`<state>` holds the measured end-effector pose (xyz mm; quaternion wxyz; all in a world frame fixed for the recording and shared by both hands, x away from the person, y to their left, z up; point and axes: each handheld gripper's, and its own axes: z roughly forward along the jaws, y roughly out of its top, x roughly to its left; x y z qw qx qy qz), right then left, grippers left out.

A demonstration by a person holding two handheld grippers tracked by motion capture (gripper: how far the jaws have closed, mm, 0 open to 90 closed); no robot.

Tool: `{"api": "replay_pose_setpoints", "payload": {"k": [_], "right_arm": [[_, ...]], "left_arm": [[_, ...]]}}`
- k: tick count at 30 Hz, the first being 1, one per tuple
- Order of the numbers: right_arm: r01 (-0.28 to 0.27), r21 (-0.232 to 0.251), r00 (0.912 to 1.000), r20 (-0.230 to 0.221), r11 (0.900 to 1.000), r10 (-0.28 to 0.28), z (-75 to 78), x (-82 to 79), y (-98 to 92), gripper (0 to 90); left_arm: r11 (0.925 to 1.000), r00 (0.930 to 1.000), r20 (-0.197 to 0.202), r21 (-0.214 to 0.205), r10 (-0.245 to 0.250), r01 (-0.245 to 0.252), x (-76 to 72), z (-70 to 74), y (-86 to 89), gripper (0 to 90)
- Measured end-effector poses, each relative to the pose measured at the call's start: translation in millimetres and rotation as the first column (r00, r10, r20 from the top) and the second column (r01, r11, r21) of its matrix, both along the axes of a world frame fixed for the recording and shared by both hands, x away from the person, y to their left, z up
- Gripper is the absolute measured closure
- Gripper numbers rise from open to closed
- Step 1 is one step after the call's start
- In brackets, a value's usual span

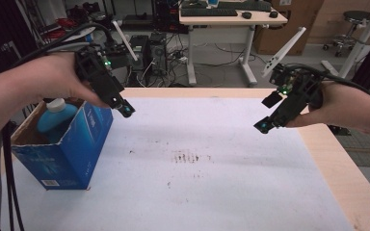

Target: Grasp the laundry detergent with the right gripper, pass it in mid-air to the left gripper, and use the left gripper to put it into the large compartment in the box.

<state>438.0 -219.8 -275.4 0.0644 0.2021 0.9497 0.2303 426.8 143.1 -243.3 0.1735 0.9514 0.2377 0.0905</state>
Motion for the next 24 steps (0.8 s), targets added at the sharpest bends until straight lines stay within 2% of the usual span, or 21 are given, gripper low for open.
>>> {"api": "replay_pose_setpoints", "payload": {"k": [7, 9, 15, 18, 24], "right_arm": [[-0.023, 0.0, 0.9997, -0.009, 0.9997, 0.023, -0.5, -3.7, 4.2, 12.3], [-0.028, 0.001, 0.9996, -0.005, 0.9996, 0.028, -0.4, -3.9, 5.7, 12.3], [-0.046, -0.003, 0.9989, -0.004, 0.9989, 0.046, -0.6, -5.0, 6.8, 12.3], [-0.04, -0.009, 0.9992, -0.004, 0.9991, 0.04, -0.8, -4.8, 6.3, 12.3], [-0.036, -0.01, 0.9993, -0.006, 0.9993, 0.036, -1.9, -3.2, 6.4, 12.3]], "left_arm": [[0.9973, 0.9973, -0.026, 0.023, -0.069, 0.069, 2.4, -21.9, -24.1, 20.6], [0.9973, 0.9973, -0.026, 0.024, -0.068, 0.069, 2.9, -26.3, -27.5, 20.6], [0.9974, 0.9975, -0.021, 0.024, -0.068, 0.068, 5.5, -23.2, -27.5, 20.7], [0.9982, 0.9982, -0.012, 0.011, -0.058, 0.058, 4.9, -18.3, -25.4, 20.6], [0.9983, 0.9986, -0.012, 0.024, -0.052, 0.052, 5.6, -18.3, -22.8, 20.6]]}}
